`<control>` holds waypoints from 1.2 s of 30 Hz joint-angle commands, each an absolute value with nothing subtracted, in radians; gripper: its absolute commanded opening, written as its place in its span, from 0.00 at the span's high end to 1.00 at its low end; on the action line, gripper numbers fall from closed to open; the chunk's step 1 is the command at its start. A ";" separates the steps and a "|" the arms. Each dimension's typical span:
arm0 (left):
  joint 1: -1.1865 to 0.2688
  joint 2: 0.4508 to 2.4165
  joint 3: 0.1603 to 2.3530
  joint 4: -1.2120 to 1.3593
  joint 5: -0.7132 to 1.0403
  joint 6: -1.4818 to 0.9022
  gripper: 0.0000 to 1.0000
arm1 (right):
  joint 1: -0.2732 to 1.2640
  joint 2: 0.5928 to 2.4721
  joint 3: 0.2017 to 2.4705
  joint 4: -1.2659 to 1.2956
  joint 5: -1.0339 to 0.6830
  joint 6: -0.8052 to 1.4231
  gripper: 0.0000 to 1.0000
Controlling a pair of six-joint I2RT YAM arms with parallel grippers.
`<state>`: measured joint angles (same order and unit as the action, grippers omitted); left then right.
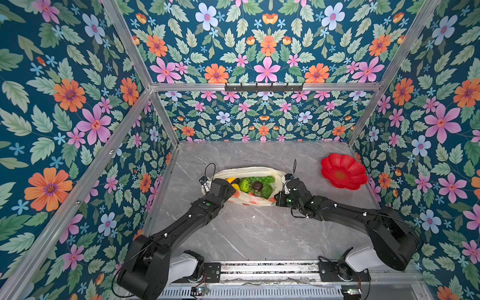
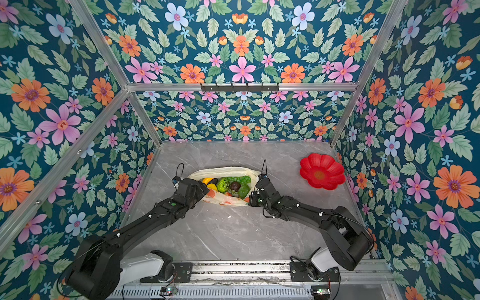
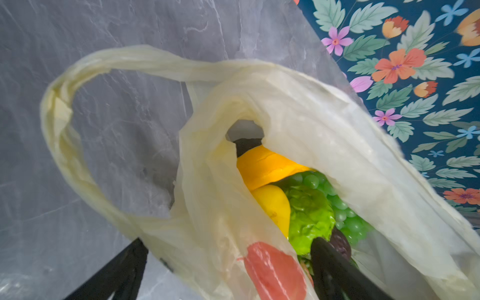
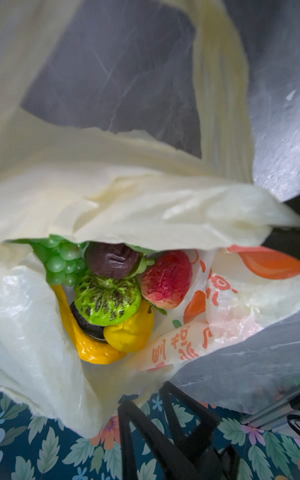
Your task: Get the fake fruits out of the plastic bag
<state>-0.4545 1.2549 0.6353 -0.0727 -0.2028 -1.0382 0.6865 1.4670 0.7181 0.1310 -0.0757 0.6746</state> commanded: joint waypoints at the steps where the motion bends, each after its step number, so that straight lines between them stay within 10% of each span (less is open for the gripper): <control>1: -0.418 1.316 0.642 0.032 -0.112 -1.010 0.00 | 0.689 1.443 0.684 0.188 -0.074 0.694 1.00; 8: -0.374 1.325 0.609 0.098 -0.064 -0.982 0.26 | 0.689 1.436 0.636 0.191 -0.064 0.714 1.00; 15: -0.360 1.267 0.560 0.068 -0.050 -0.930 0.77 | 0.684 1.414 0.685 0.095 -0.039 0.695 1.00; 19: -0.356 1.199 0.532 0.023 -0.066 -0.877 0.97 | 0.684 1.322 0.774 -0.132 0.043 0.562 0.49; 24: -0.354 1.118 0.517 -0.006 -0.078 -0.807 1.00 | 0.683 1.237 0.893 -0.399 0.185 0.400 0.24; 36: -0.354 1.074 0.491 0.031 -0.036 -0.767 1.00 | 0.696 1.519 1.282 -0.492 0.382 0.104 0.10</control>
